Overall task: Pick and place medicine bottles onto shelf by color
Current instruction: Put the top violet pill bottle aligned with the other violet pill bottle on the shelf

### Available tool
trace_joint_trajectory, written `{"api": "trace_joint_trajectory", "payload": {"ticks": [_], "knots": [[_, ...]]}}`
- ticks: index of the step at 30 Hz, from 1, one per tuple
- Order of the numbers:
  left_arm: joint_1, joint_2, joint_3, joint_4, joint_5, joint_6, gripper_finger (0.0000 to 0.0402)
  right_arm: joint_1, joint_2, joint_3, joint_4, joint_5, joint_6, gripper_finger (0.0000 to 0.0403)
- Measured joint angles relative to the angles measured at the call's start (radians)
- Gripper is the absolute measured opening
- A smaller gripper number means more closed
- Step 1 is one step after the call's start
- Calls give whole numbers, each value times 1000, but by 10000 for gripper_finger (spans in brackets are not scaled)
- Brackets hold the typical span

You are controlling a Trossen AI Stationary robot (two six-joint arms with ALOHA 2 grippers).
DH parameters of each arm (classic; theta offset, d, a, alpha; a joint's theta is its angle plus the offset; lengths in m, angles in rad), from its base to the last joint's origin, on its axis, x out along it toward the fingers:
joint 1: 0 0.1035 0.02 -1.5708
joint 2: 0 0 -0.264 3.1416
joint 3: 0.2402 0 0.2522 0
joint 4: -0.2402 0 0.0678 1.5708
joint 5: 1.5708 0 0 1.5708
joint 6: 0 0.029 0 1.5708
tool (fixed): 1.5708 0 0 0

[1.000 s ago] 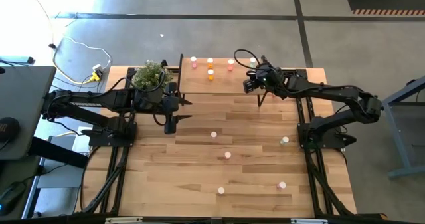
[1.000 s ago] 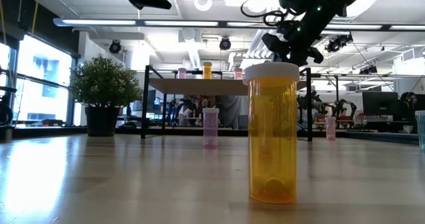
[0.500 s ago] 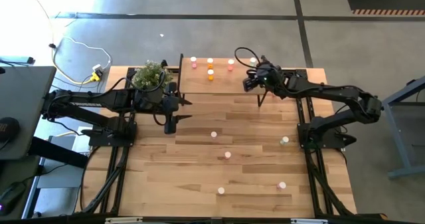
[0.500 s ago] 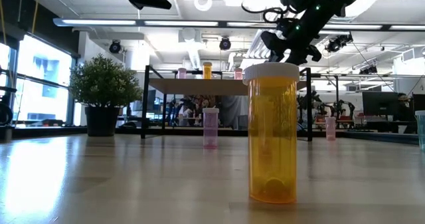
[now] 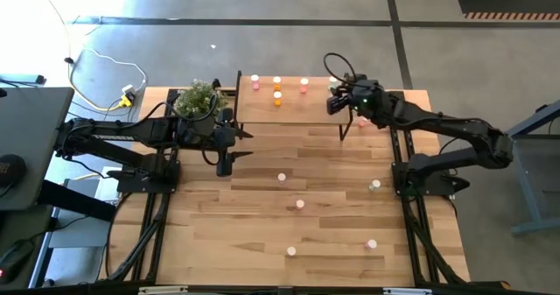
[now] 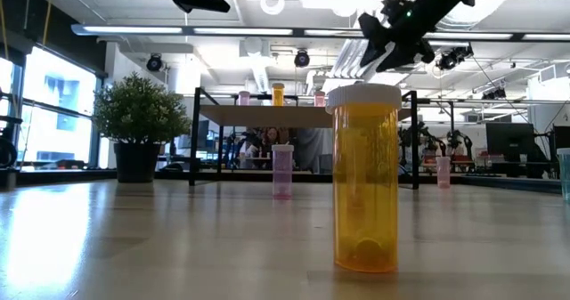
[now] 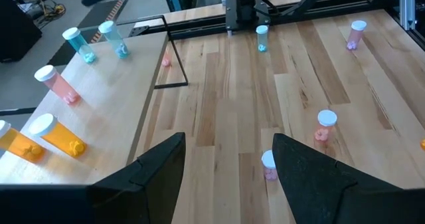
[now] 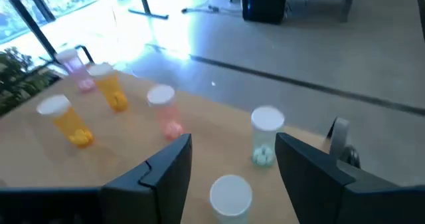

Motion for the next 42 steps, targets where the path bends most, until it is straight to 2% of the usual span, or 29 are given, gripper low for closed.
{"api": "trace_joint_trajectory", "payload": {"ticks": [3,10,15,22,27,33,42], "knots": [[0,0,0,-2,0,0,218,13,-36,0,-1,-16,-16,209],[0,0,0,-4,7,-65,218,107,-109,0,-67,-136,-7,209],[-13,-1,-16,14,44,-150,218,220,-131,0,-115,-137,15,209],[-69,0,-133,154,28,-200,218,372,-128,0,-171,-132,97,209],[-120,0,-214,299,15,-214,218,478,-128,0,-171,-80,134,209],[-203,0,-343,510,-73,-234,218,568,-128,0,-172,-27,160,209],[-297,21,-455,688,-355,-313,218,623,-128,0,-175,44,188,209]]}}
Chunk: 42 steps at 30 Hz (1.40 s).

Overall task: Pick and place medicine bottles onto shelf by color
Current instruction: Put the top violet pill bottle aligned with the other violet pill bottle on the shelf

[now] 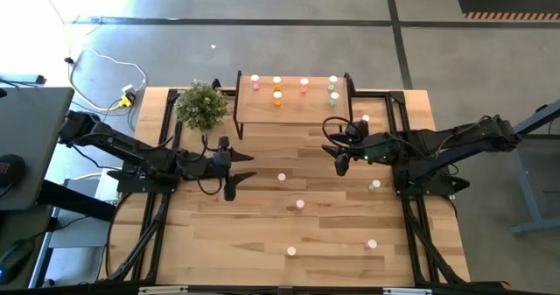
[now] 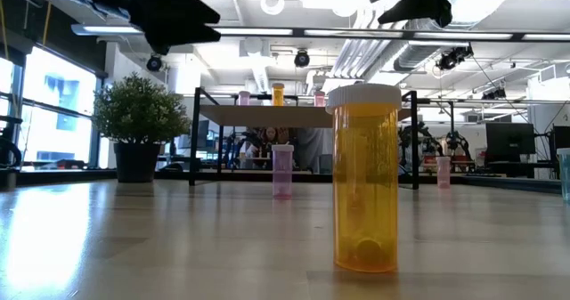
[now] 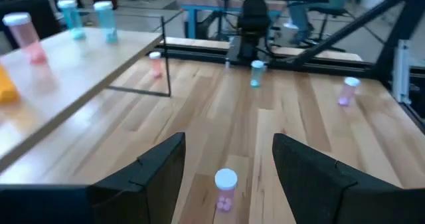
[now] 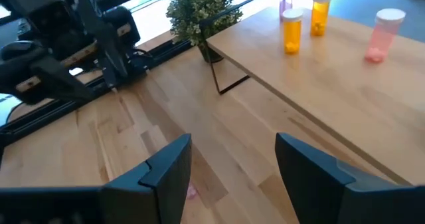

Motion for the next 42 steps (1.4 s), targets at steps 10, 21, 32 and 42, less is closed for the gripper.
{"api": "trace_joint_trajectory", "payload": {"ticks": [10,21,32,42], "knots": [[-115,266,-4,197,-253,-75,218,0,0,0,-1,11,0,209],[-200,573,7,494,-444,-147,218,0,0,0,-1,11,-1,209],[-212,772,127,495,-508,-175,218,0,0,0,-9,10,0,209],[-208,809,134,490,-550,-272,218,0,0,0,-10,10,0,209]]}}
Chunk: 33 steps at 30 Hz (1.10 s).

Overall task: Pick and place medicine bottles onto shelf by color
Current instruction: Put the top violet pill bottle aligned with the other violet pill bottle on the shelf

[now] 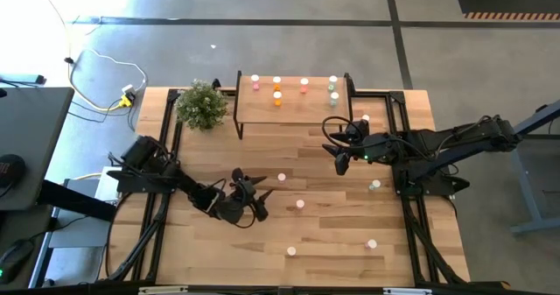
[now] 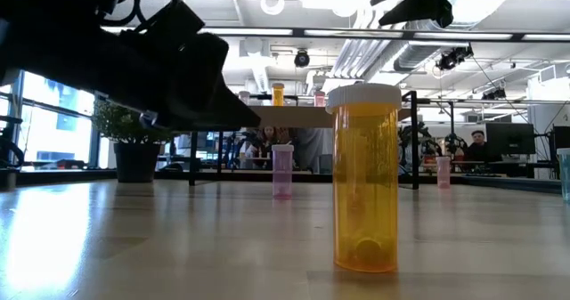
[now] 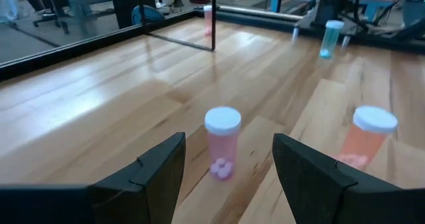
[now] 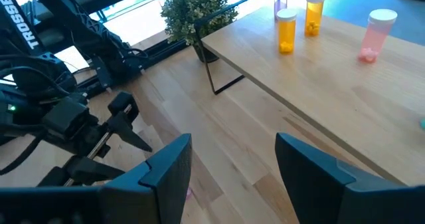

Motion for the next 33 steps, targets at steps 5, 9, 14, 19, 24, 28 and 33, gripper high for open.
{"api": "trace_joint_trajectory", "payload": {"ticks": [5,9,14,19,24,28,33], "knots": [[28,-1,0,2,46,0,218,0,0,0,0,0,0,209],[61,6,0,5,95,5,218,0,0,0,1,0,0,209],[89,35,1,15,140,0,218,0,0,0,1,0,0,209],[99,71,26,30,144,26,218,0,0,0,1,0,-3,209],[117,120,75,30,152,69,218,0,0,0,2,0,-11,209],[136,130,90,26,160,68,218,0,0,0,1,0,-11,209],[164,130,90,32,169,55,218,0,0,0,2,-5,-11,209]]}}
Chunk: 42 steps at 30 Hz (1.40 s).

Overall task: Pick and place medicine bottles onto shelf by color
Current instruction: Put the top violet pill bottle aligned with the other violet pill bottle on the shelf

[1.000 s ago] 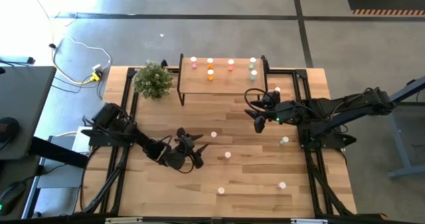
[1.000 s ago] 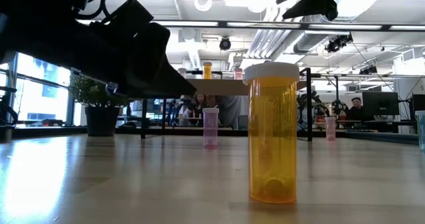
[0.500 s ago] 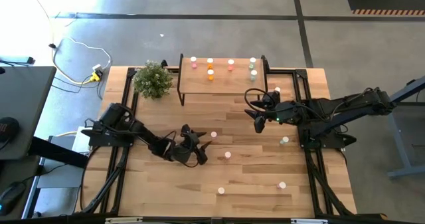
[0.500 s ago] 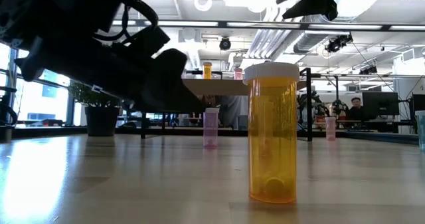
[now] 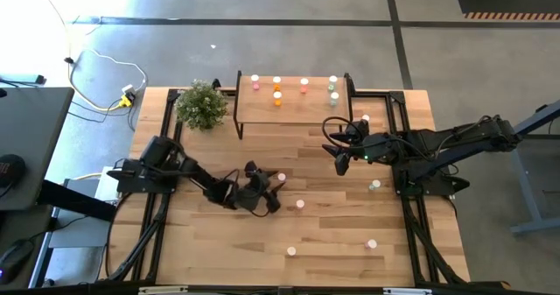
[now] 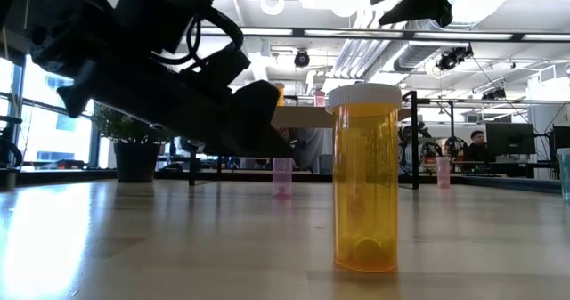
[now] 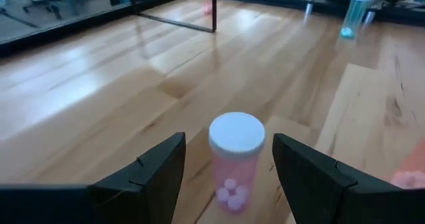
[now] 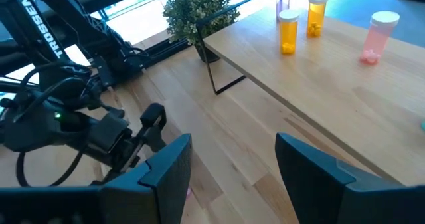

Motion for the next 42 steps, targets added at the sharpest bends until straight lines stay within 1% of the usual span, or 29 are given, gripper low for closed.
{"api": "trace_joint_trajectory", "payload": {"ticks": [4,16,19,31,42], "knots": [[27,0,0,0,80,-27,218,0,0,0,0,0,-5,209],[61,3,0,5,102,-2,216,0,0,0,0,-2,-7,209],[61,3,0,5,115,-2,204,0,0,0,0,-2,-7,209],[61,3,0,4,117,19,133,0,0,0,0,-2,-7,209],[60,3,0,3,116,25,106,0,0,0,0,-2,-7,209]]}}
